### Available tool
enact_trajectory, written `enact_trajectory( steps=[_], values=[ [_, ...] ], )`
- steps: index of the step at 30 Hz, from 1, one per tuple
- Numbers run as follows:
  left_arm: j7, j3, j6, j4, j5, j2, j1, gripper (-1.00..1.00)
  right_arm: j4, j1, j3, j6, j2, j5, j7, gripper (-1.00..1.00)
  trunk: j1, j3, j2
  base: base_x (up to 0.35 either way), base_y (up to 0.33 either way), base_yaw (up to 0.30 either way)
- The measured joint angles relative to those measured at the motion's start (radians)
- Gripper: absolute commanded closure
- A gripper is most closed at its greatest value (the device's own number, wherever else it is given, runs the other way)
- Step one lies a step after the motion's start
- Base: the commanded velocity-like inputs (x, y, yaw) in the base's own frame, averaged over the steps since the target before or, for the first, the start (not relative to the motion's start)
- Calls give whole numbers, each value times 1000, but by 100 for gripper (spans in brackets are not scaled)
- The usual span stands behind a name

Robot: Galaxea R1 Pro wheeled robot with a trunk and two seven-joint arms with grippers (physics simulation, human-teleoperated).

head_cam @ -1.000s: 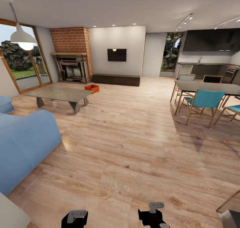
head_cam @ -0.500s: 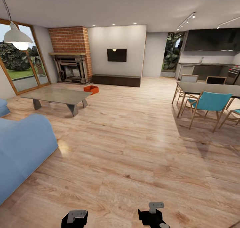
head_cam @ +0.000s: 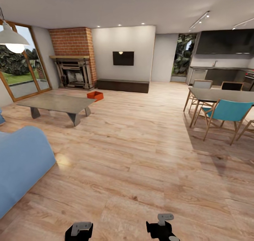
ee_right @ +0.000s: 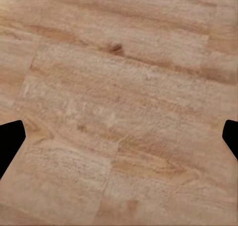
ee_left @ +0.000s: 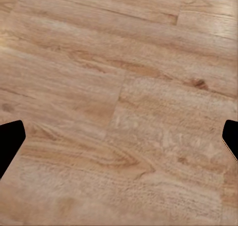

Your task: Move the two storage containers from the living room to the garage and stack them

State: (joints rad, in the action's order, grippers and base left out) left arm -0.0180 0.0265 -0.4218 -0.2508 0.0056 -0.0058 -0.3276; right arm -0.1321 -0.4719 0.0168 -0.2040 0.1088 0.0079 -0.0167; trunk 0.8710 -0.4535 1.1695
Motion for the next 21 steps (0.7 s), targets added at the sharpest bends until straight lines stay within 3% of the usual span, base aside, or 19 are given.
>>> enact_trajectory(
  steps=[21],
  values=[
    [0, 0, 0, 0, 0, 0, 0, -100, -1, 0, 0, 0, 0, 0, 0, -100, 0, 0, 0, 346, -100, 0]
  ],
)
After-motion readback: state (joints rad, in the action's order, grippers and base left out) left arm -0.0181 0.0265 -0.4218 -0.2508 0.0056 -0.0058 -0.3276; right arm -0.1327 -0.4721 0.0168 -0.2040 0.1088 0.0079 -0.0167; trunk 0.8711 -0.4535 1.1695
